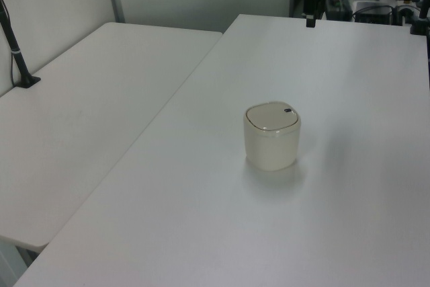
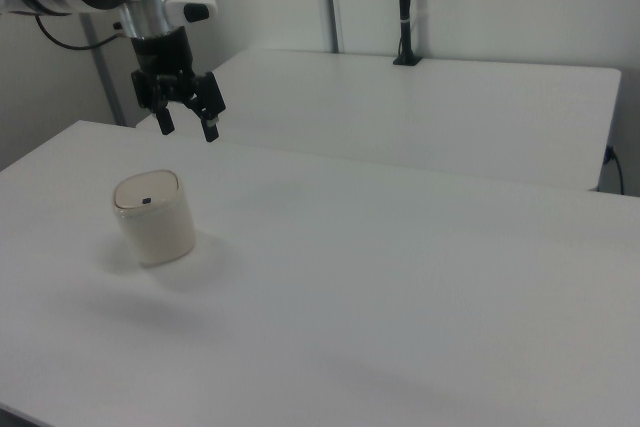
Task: Open the trash bin
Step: 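Move the gripper toward the cream trash bin's lid button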
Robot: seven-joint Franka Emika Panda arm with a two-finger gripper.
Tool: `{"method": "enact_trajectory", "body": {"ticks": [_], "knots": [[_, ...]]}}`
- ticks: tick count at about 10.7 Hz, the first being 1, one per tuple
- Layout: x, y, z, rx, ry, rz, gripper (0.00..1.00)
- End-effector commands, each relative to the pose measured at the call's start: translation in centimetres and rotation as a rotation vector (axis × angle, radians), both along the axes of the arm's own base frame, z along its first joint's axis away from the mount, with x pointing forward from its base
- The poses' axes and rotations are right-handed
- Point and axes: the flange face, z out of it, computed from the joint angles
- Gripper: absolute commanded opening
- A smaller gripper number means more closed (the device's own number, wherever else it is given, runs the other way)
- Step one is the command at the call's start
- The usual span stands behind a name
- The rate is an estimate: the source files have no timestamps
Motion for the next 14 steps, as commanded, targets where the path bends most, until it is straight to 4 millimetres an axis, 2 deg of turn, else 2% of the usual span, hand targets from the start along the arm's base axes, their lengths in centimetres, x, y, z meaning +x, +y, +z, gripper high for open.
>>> {"method": "enact_trajectory", "body": {"ticks": [1,2,4,5,6,8,9,10,13,14], "knots": [[-0.6,-0.1,0.1,0.013,-0.004,0.018,0.97],[-0.6,0.0,0.1,0.013,-0.004,0.021,0.77],[-0.7,0.0,0.0,0.013,0.0,0.033,0.22],[-0.7,0.1,0.0,0.013,0.0,0.035,0.05],[-0.6,0.1,-0.1,0.013,0.0,0.041,0.0],[-0.5,0.6,-0.7,0.011,0.008,0.054,0.0],[-0.4,1.2,-1.8,0.01,0.022,0.073,0.0],[-0.3,3.2,-3.0,0.01,0.032,0.121,0.0],[-0.2,7.4,-6.9,0.008,0.027,0.216,0.0],[0.3,8.6,-8.2,0.013,0.018,0.268,0.0]]}}
